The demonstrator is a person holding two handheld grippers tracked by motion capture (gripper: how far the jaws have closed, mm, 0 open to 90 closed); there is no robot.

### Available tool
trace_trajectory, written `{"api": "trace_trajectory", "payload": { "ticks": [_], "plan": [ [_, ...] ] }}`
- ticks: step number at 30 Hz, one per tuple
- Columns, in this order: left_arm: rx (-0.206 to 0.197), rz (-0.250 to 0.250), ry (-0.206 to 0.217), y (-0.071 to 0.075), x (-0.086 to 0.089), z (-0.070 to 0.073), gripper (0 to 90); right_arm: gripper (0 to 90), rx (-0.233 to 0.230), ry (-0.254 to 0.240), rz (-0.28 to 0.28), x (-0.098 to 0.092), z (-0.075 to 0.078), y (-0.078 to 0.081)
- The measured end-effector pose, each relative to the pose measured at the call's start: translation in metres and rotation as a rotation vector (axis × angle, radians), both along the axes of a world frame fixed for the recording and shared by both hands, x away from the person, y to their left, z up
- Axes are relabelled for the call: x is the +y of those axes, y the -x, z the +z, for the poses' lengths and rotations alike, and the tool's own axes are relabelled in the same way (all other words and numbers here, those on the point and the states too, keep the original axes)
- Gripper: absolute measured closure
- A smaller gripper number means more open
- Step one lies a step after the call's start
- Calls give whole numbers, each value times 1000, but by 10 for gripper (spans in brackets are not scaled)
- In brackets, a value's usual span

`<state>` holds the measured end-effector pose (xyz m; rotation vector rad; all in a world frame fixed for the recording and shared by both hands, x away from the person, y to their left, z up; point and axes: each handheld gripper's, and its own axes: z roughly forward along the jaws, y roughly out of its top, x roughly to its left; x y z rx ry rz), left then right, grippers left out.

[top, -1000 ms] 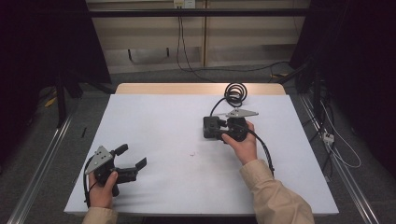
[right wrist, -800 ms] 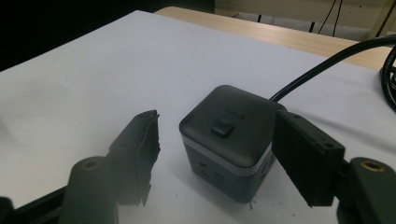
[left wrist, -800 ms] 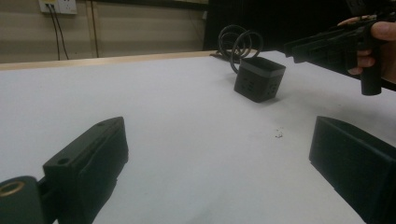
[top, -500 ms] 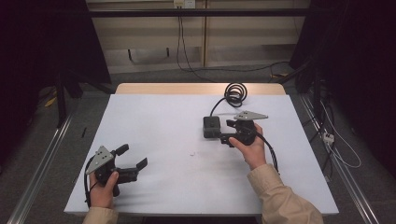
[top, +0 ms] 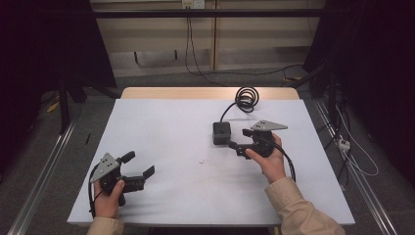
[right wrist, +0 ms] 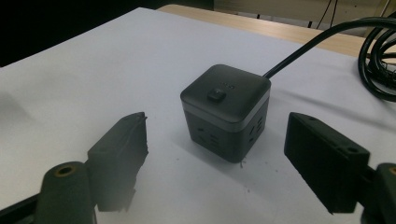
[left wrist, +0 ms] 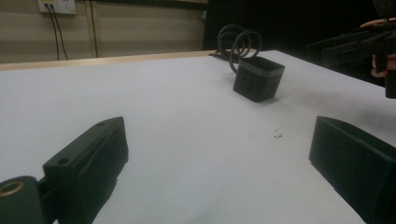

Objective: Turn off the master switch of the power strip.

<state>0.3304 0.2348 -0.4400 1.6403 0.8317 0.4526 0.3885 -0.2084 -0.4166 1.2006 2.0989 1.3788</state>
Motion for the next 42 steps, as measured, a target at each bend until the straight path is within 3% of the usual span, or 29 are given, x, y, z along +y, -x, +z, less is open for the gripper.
{"api": "trace_trajectory", "payload": {
  "ticks": [42],
  "plan": [
    [8,-9,-8,0,-4,-1,46,188,14,26,7,-35,-23,53]
  ]
}}
